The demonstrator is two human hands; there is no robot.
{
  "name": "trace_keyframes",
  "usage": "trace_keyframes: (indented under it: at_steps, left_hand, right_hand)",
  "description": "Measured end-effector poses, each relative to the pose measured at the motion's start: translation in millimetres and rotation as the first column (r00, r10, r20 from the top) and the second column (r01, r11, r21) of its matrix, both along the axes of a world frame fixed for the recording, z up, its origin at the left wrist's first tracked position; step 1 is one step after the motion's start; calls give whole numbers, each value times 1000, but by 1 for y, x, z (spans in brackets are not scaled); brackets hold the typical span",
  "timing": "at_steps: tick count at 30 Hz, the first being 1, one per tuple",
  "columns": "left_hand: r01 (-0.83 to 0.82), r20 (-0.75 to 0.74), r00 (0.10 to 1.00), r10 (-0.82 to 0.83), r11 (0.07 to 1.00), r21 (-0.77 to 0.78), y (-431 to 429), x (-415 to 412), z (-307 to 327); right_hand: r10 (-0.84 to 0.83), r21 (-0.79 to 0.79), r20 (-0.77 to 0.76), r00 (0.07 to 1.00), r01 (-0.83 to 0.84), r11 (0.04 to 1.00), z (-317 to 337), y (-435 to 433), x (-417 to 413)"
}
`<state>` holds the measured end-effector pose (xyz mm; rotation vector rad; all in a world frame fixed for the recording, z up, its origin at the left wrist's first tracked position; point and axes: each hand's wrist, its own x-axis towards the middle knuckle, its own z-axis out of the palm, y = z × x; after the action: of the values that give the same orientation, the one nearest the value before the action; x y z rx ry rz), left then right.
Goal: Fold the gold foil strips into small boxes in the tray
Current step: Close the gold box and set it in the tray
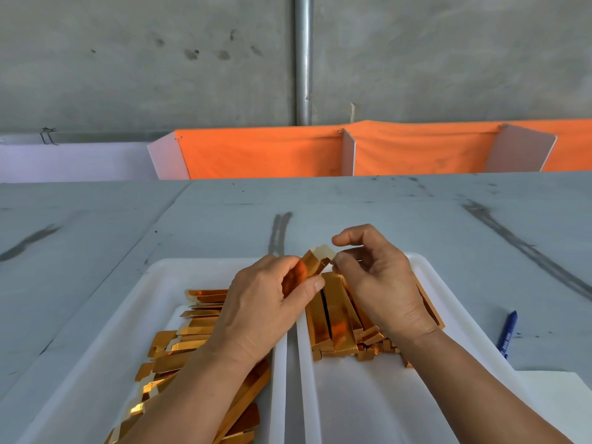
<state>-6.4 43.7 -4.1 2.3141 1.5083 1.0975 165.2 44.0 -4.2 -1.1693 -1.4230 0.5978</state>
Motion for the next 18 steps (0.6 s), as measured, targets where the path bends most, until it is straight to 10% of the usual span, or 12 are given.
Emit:
trace_keyframes:
  at_steps: [18]
  left_hand:
    - [-75, 51, 996, 70, 993, 94, -4, 7, 0]
  right_hand:
    - [-141, 172, 312, 940, 91, 981, -2, 0, -4]
